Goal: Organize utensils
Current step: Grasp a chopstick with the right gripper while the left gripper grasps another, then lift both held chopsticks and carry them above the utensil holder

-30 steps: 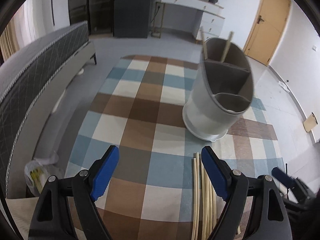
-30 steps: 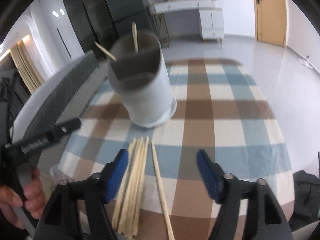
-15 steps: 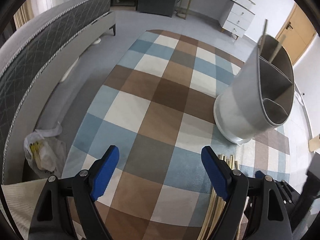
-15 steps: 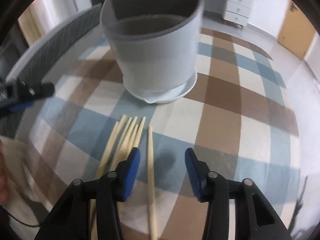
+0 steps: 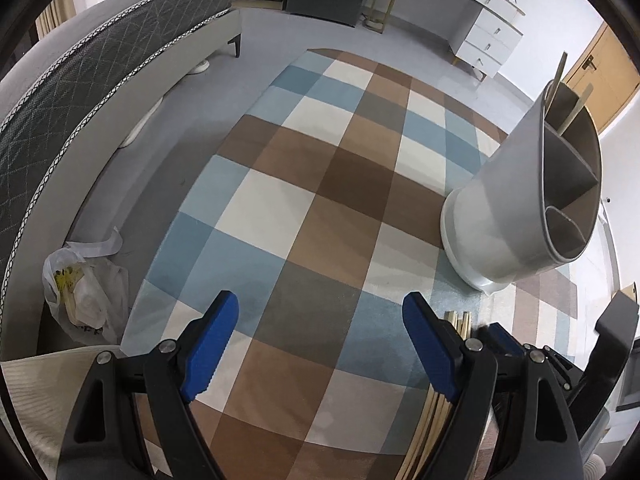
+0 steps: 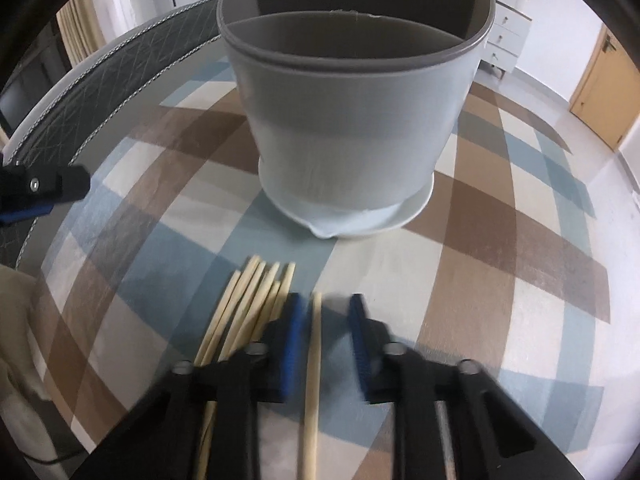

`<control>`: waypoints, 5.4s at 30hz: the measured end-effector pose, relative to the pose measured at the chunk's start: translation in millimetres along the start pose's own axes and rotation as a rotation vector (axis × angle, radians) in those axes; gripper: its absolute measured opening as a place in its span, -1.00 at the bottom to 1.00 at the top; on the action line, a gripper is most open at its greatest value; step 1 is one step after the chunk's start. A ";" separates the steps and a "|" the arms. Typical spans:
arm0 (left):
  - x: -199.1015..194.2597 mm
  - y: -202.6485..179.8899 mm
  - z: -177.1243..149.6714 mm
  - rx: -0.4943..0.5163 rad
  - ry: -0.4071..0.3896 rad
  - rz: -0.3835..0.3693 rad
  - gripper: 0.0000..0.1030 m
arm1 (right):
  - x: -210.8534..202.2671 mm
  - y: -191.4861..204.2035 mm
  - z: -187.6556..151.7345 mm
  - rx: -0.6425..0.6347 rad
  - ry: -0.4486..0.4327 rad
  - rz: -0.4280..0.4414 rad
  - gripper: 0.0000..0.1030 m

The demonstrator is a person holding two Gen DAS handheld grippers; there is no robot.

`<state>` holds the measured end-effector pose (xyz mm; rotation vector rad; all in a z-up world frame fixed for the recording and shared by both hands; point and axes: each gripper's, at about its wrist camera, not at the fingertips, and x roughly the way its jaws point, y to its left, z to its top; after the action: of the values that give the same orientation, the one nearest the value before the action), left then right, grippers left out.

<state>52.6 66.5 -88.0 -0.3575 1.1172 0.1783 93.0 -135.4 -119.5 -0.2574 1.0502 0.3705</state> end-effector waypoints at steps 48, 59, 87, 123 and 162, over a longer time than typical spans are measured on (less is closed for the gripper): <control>49.9 -111.8 -51.8 0.541 0.033 0.014 -0.98 | -83.3 -112.2 -7.7 0.523 -0.279 0.209 -0.93; 14.6 -94.3 -30.2 0.395 -0.094 -0.145 -0.99 | -96.4 -105.8 -3.9 0.492 -0.334 0.203 -0.93; -89.0 -68.6 -53.2 0.394 -0.330 -0.221 -1.00 | -192.4 -42.2 -57.0 0.345 -0.540 0.080 -0.94; -172.5 -102.0 6.7 0.432 -0.398 -0.374 -1.00 | -234.9 -68.4 -35.9 0.385 -0.631 0.037 -0.93; -116.0 -80.6 143.4 0.151 -0.490 -0.434 -1.00 | -186.1 -16.7 170.2 -0.106 -0.719 0.033 -0.93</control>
<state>149.2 48.8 87.7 -0.3863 0.5470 -0.1953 152.3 -118.5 125.6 -0.1783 0.3282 0.4998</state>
